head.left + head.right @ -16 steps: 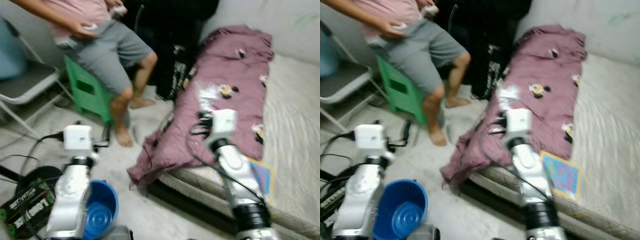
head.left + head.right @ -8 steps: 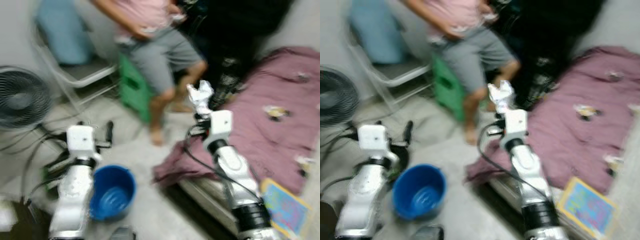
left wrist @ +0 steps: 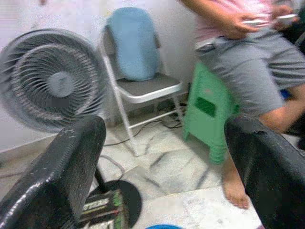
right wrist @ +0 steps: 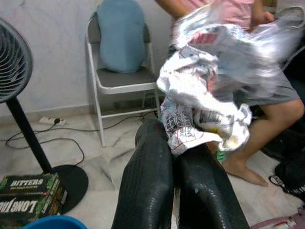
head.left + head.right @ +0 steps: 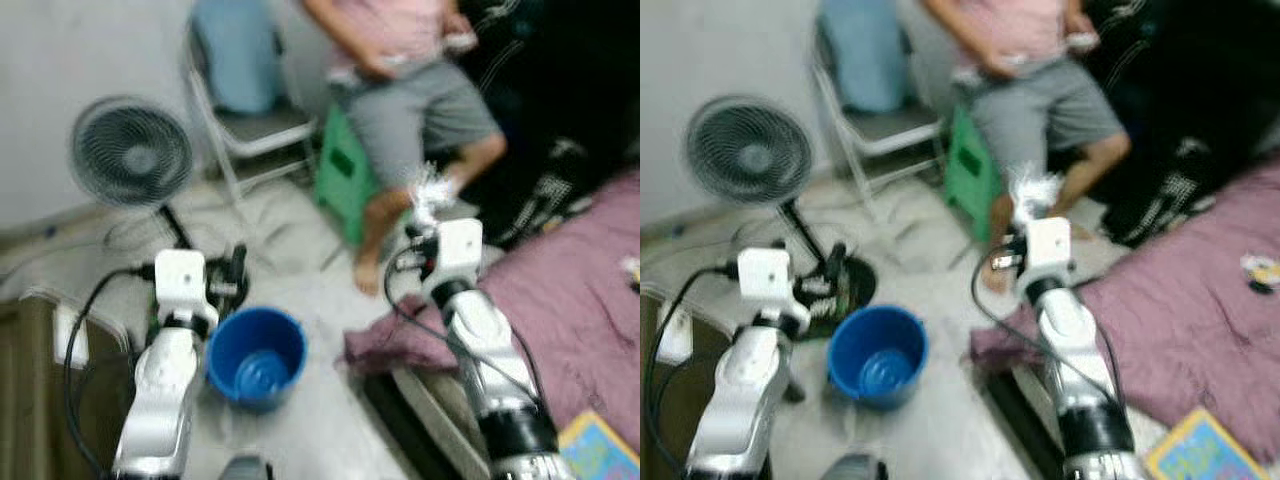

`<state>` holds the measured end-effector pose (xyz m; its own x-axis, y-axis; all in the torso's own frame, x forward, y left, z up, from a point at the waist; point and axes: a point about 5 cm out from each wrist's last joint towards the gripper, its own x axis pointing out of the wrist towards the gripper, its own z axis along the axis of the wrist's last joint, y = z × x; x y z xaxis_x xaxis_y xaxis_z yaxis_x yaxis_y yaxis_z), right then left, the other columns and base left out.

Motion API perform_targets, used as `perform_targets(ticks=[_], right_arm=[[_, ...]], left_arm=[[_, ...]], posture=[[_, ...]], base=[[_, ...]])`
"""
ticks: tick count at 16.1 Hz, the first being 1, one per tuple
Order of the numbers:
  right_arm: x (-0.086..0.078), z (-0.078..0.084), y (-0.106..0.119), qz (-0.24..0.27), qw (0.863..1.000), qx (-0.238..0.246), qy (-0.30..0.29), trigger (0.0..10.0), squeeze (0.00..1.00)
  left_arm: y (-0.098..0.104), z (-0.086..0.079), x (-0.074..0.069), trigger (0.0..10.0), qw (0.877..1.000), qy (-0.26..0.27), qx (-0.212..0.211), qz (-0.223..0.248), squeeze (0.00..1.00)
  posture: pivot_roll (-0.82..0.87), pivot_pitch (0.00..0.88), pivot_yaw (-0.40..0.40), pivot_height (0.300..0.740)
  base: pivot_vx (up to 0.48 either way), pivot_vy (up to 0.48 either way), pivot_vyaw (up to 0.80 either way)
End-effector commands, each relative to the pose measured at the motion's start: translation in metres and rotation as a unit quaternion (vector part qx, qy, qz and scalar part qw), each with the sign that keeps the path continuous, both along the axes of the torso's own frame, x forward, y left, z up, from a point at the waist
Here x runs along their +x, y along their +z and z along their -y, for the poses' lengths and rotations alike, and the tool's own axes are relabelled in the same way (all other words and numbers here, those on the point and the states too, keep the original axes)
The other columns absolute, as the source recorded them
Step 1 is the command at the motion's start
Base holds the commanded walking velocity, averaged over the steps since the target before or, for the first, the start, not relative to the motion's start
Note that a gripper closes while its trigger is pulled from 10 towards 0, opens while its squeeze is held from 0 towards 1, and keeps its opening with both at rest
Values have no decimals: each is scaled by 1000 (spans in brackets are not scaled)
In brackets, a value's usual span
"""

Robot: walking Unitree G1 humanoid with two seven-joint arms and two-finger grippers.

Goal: Clean up the room

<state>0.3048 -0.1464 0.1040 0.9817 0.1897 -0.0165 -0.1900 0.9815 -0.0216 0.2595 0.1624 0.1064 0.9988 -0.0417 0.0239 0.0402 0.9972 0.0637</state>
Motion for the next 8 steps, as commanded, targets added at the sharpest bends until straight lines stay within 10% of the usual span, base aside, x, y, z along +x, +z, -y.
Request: perform_targets(ticks=[1, 8], right_arm=[[2, -8, 3, 3, 1000, 7, 13, 10000, 0], [2, -7, 3, 3, 1000, 6, 12, 10000, 0]], left_arm=[[-1, -4, -1, 10000, 1000, 4, 4, -4, 0], [-1, -3, 0, 10000, 1000, -4, -4, -3, 0]], posture=[[-20, 0, -40, 740], [-23, 0, -39, 740]], base=[[0, 0, 800], [0, 0, 800]])
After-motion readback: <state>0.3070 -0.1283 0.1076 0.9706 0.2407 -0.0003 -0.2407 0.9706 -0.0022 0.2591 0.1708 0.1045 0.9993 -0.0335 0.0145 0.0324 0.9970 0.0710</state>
